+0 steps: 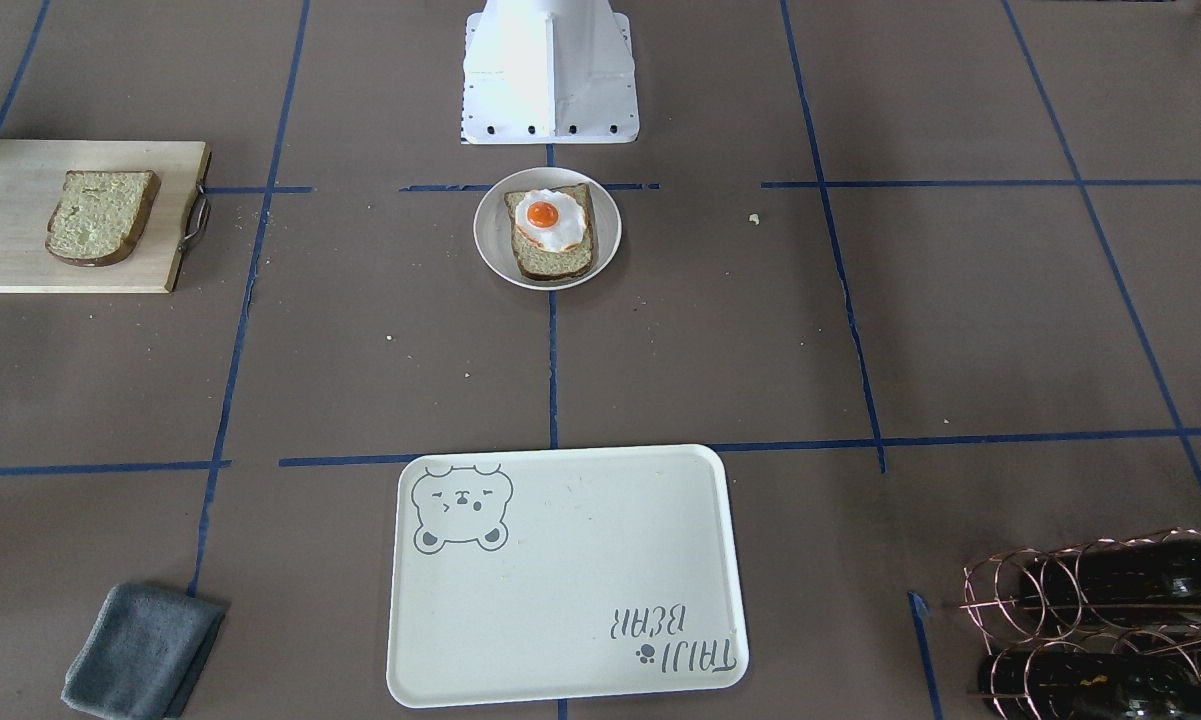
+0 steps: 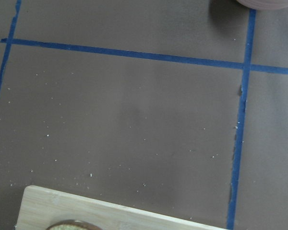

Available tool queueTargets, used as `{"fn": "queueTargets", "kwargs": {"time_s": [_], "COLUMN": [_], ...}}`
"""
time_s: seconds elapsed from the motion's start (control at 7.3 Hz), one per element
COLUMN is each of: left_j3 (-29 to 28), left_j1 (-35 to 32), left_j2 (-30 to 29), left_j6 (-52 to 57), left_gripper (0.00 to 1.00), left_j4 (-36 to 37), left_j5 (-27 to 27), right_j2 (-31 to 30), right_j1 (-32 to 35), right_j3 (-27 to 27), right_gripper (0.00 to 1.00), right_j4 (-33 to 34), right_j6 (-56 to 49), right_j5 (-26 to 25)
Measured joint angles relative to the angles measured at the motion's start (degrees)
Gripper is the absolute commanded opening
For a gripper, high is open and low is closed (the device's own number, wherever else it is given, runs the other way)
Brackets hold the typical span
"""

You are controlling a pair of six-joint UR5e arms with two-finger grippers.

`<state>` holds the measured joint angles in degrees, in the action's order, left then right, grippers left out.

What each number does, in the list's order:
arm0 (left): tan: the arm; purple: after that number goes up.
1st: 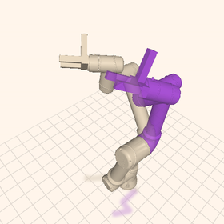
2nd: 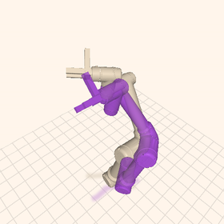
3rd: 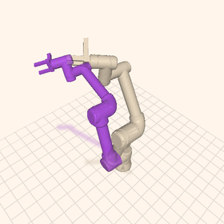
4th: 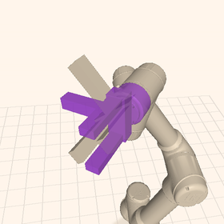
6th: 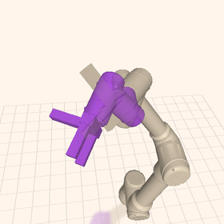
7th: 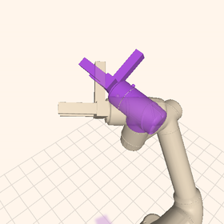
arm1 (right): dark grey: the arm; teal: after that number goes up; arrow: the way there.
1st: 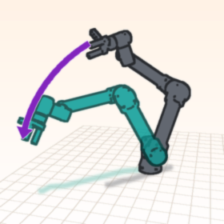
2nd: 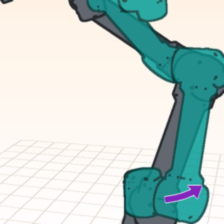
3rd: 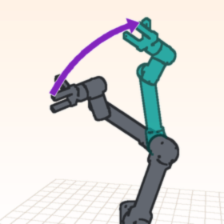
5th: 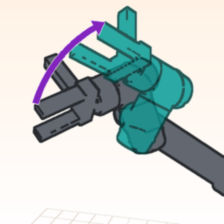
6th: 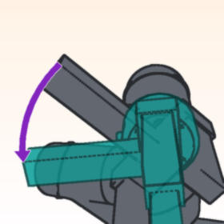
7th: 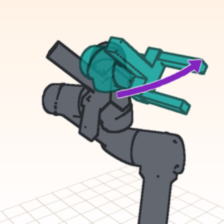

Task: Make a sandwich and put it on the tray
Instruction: 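Move the right gripper down toward the bread slice on the cutting board, then grasp the edge of the bread slice with the right gripper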

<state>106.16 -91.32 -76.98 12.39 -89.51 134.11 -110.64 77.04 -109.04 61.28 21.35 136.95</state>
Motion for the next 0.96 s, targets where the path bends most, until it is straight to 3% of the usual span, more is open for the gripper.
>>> {"fn": "queueTargets", "kwargs": {"time_s": [0.27,0.55,0.68,0.96], "left_j3": [0.01,0.01,0.01,0.05], "left_j1": [0.00,-0.06,-0.06,-0.01], "left_j2": [-0.01,-0.01,-0.01,-0.01], "left_j6": [-0.05,-0.07,-0.03,0.00], "left_gripper": [1.00,1.00,1.00,1.00], "left_j4": [-0.04,-0.05,-0.05,-0.05], "left_j5": [0.01,0.01,0.01,0.01], "right_j2": [-5.13,-6.43,-6.55,-6.52], "right_j1": [-7.77,-15.31,-18.48,-23.29], "right_j3": [1.79,6.58,8.88,10.56], "right_gripper": [0.95,0.87,0.81,0.79], "right_j4": [-17.21,-31.93,-37.44,-41.06], "right_j6": [14.16,25.24,29.08,33.05], "right_j5": [-1.86,-6.23,-8.19,-11.03]}}
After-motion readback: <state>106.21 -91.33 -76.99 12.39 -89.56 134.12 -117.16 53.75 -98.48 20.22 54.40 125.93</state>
